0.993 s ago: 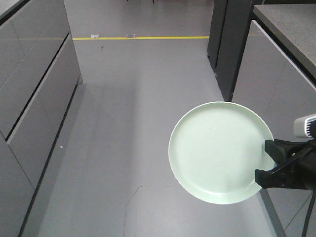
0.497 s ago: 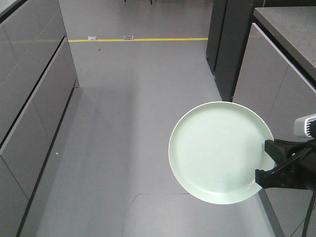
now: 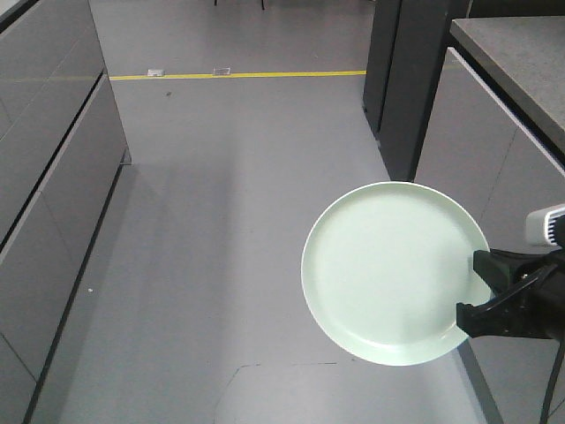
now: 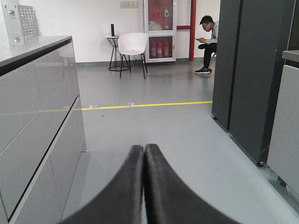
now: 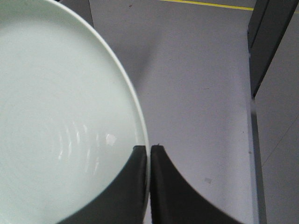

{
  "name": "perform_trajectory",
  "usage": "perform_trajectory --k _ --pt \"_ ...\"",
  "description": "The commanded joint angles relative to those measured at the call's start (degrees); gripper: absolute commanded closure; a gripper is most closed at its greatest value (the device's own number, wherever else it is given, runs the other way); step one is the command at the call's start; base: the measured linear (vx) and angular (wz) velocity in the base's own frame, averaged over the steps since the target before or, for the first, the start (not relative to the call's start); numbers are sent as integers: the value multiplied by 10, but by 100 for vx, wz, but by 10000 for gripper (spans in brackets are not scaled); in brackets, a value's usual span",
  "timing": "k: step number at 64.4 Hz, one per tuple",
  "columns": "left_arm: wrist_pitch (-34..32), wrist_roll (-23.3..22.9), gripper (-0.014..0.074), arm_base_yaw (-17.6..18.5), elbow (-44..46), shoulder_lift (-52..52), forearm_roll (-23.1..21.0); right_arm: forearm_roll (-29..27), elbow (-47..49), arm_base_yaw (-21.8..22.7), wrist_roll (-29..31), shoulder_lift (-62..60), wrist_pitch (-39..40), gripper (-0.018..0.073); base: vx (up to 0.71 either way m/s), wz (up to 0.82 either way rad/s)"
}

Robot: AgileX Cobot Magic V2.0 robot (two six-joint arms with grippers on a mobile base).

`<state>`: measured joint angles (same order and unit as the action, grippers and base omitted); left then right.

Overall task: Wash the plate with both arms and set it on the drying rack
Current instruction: 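Continue driving toward the far counter with the plate held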

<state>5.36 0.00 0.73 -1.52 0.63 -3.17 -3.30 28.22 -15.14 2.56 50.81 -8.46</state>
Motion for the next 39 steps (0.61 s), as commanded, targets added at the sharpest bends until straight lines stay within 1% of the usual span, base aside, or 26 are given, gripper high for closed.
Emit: perform_trajectory --k 1,39 --pt "-41 0 602 -1 -9 9 -1 0 16 2 2 -6 42 567 12 -3" --pt "-41 0 602 -1 -9 9 -1 0 16 2 2 -6 42 567 10 -3"
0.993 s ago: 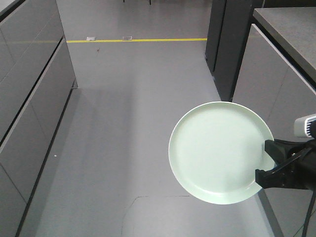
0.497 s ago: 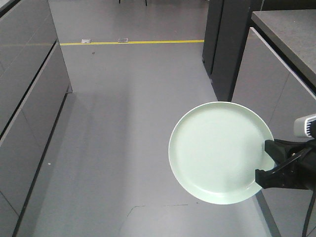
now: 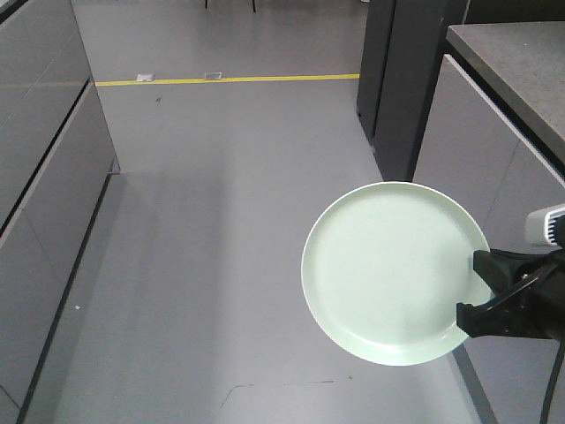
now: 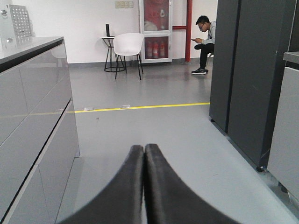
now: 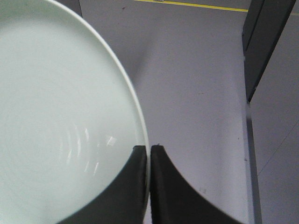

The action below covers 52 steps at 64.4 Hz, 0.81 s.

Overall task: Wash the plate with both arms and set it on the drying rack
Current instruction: 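Continue driving toward the far counter with the plate held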

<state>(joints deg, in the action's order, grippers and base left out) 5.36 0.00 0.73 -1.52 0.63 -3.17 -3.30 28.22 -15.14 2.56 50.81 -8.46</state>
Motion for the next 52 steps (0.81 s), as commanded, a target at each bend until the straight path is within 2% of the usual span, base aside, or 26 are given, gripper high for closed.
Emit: perform_trajectory --k 1,52 --pt "-41 0 602 -1 -9 9 -1 0 16 2 2 -6 42 567 9 -3" --pt "-41 0 602 -1 -9 9 -1 0 16 2 2 -6 42 567 8 -1"
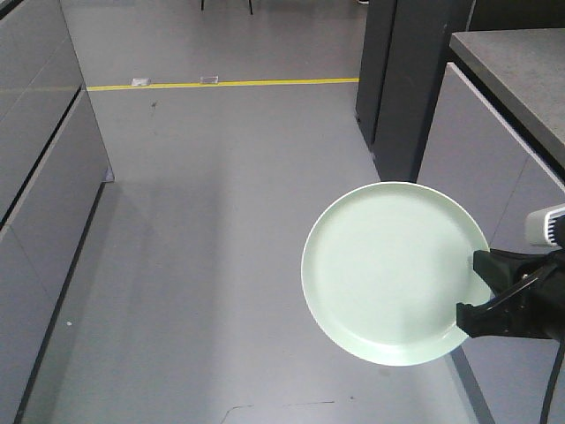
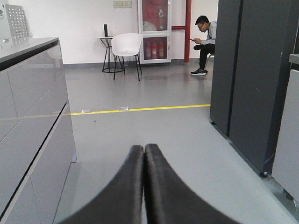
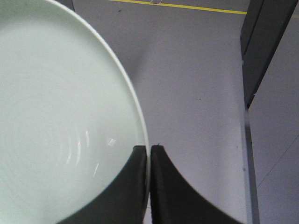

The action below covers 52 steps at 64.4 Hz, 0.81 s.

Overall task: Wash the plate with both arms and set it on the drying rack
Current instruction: 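Continue driving toward the far counter with the plate held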

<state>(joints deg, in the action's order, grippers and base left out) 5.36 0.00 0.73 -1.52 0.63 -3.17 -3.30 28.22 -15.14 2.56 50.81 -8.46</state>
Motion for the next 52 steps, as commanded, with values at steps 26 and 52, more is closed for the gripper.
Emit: perform_trajectory --k 26,52 --pt "-41 0 602 -1 -9 9 -1 0 16 2 2 -6 42 567 9 1" --pt "-41 0 602 -1 -9 9 -1 0 16 2 2 -6 42 567 10 2"
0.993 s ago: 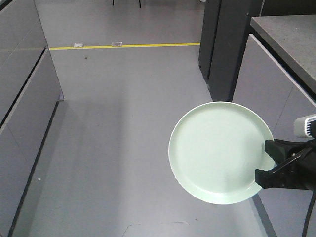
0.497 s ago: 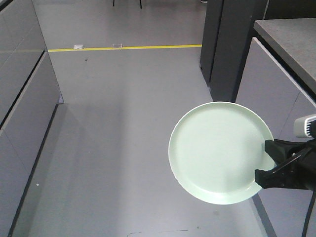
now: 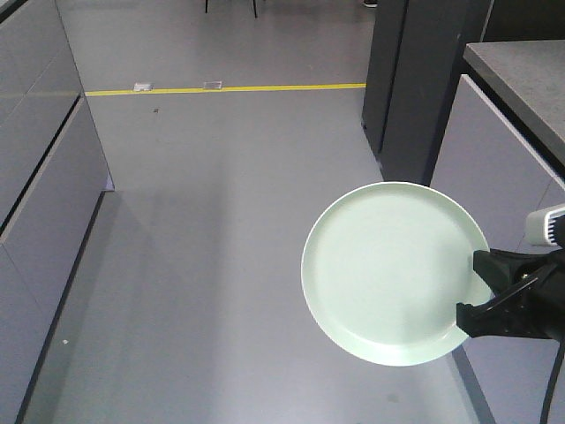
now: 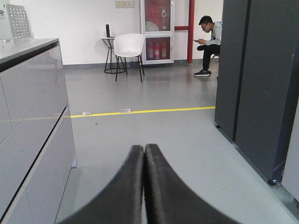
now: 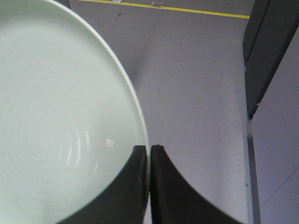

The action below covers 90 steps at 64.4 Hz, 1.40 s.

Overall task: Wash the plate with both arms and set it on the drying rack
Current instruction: 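Continue driving toward the far counter with the plate held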

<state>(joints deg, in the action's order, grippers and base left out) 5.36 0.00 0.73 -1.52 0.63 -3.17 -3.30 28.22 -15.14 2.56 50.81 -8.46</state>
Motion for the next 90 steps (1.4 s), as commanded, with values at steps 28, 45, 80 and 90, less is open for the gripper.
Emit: perform_trajectory --k 28,45,80,90 --pt "-41 0 602 -1 -9 9 -1 0 16 2 2 -6 42 567 11 2" --pt "-41 0 602 -1 -9 9 -1 0 16 2 2 -6 43 567 11 2" --pt "-41 0 602 -1 -9 9 -1 0 16 2 2 -6 43 567 9 2" --pt "-41 0 602 -1 -9 9 -1 0 16 2 2 -6 43 567 9 0"
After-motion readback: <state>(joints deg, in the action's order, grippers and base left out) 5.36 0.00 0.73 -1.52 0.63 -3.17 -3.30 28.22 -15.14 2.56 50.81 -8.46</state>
